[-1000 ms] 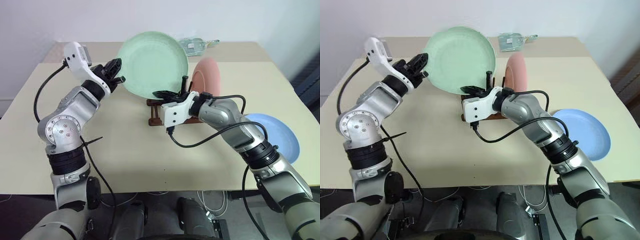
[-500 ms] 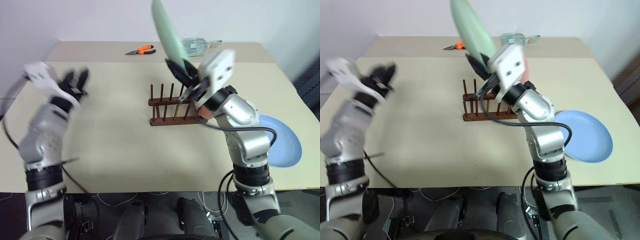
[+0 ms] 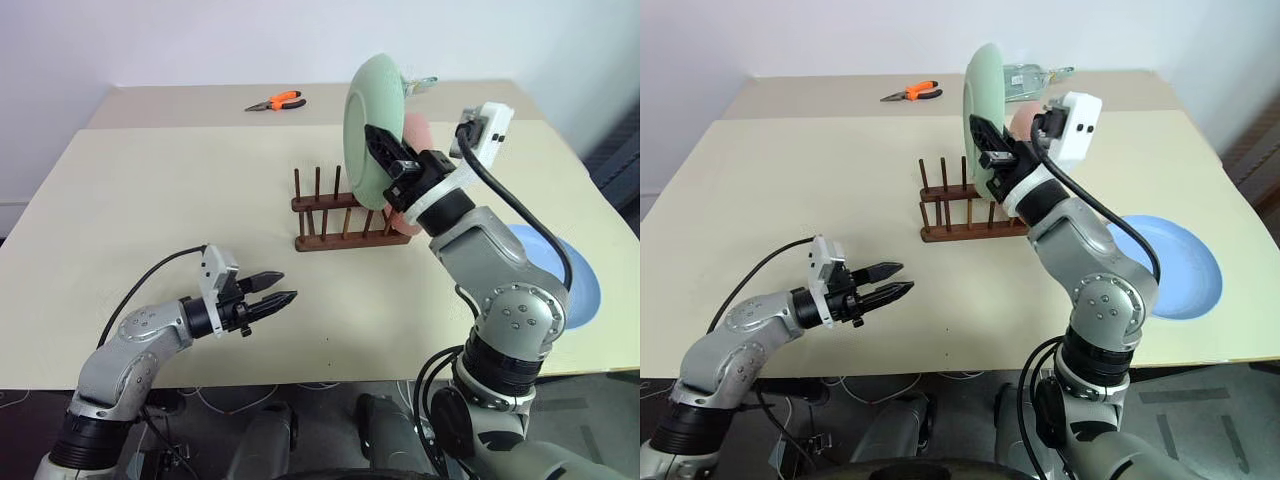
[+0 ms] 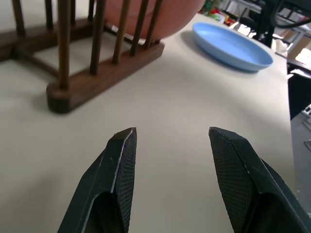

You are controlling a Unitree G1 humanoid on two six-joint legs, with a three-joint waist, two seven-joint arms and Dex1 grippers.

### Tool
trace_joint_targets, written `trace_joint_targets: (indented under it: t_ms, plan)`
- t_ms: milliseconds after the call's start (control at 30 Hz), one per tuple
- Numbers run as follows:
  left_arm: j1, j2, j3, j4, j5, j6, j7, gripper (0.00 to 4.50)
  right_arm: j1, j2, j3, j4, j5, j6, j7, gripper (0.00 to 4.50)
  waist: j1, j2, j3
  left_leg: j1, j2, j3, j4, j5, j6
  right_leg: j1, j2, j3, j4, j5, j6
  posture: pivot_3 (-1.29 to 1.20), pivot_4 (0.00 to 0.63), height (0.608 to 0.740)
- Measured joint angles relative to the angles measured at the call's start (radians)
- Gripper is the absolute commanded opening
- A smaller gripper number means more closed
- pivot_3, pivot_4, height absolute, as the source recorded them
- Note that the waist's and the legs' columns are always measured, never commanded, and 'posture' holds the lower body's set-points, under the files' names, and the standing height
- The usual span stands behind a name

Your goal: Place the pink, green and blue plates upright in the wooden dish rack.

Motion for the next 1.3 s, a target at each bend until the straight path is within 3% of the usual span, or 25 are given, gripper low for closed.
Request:
trace_joint_targets:
  t_ms: [267,367,433,533,667,767,867,967,1067,1167,1300]
  plan:
    - [0.001,-0.018,-0.011,-0.002,0.026,0.000,0.001,2.39,-0.027,0.001,-0.020,0.107,0.067,0.001,-0.090,0.00,-0.003,0.000,0.000,0.000,0.000,0.000,0.000,0.000,0.000,0.000,0.000,0.000,0.000,0.000,0.000,0.00,0.150,0.740]
    - [0.001,-0.029,-0.012,-0.005,0.027,0.000,0.002,2.44,-0.061,-0.003,-0.019,0.164,0.067,-0.004,-0.097,1.15,-0.003,0.000,0.000,0.000,0.000,0.000,0.000,0.000,0.000,0.000,0.000,0.000,0.000,0.000,0.000,0.00,0.150,0.740]
    - [0.001,-0.034,-0.018,-0.006,0.028,0.000,0.003,2.44,-0.084,-0.025,-0.001,0.188,0.053,-0.017,-0.078,2.15,-0.003,0.000,0.000,0.000,0.000,0.000,0.000,0.000,0.000,0.000,0.000,0.000,0.000,0.000,0.001,0.00,0.150,0.740]
    - [0.001,-0.041,-0.030,-0.012,0.029,0.002,0.005,2.44,-0.107,-0.139,0.086,0.193,-0.043,-0.058,0.000,3.63,-0.001,0.000,0.000,0.000,0.000,0.001,0.000,0.000,0.000,0.000,0.000,0.000,0.000,0.000,0.001,0.00,0.150,0.740]
    - [0.000,-0.042,-0.038,-0.018,0.030,0.003,0.006,2.44,-0.111,-0.358,0.184,0.144,-0.189,-0.159,0.173,3.63,0.001,0.000,0.000,-0.001,0.000,0.001,0.001,0.000,0.000,0.001,0.000,0.000,-0.001,0.000,0.002,0.00,0.150,0.740]
    - [-0.002,-0.047,-0.051,-0.018,0.038,0.005,0.002,2.44,-0.114,-0.486,0.101,0.116,-0.195,-0.216,0.287,3.63,0.002,-0.001,0.000,-0.001,0.000,0.001,0.003,-0.001,0.001,0.003,0.000,-0.001,-0.002,-0.001,0.002,0.00,0.150,0.740]
    - [-0.016,-0.052,-0.068,-0.011,0.046,0.004,-0.006,2.44,-0.092,-0.599,-0.070,0.131,-0.132,-0.215,0.350,4.48,0.008,-0.001,0.001,-0.001,0.000,-0.001,0.004,-0.001,0.002,0.006,0.000,-0.002,-0.004,-0.001,0.002,0.00,0.150,0.740]
    - [-0.039,-0.055,-0.086,0.017,0.050,0.004,-0.028,2.44,0.076,-0.744,-0.241,0.145,-0.131,-0.197,0.415,4.48,0.023,-0.003,0.000,0.000,0.000,0.000,0.004,-0.002,0.004,0.008,-0.001,-0.003,-0.007,-0.002,0.002,0.00,0.150,0.740]
    - [-0.079,-0.059,-0.108,0.058,0.066,-0.003,-0.062,2.44,0.388,-0.804,-0.290,0.096,-0.176,-0.180,0.492,4.48,0.029,-0.003,0.000,0.000,0.000,0.001,0.004,-0.003,0.004,0.008,-0.002,-0.003,-0.007,-0.002,0.002,0.00,0.150,0.740]
    - [-0.107,-0.064,-0.129,0.096,0.087,-0.011,-0.094,2.44,0.632,-0.796,-0.239,0.046,-0.235,-0.148,0.509,4.48,0.024,0.002,0.001,0.000,-0.001,0.005,0.005,-0.003,0.005,0.007,-0.004,0.000,-0.006,-0.003,0.004,0.00,0.150,0.740]
    - [-0.144,-0.083,-0.143,0.117,0.097,-0.023,-0.121,2.44,0.762,-0.792,-0.110,-0.010,-0.374,-0.157,0.461,4.48,0.017,0.002,0.000,0.001,0.000,0.006,0.006,-0.003,0.004,0.008,-0.004,-0.002,-0.006,-0.004,0.006,0.00,0.150,0.740]
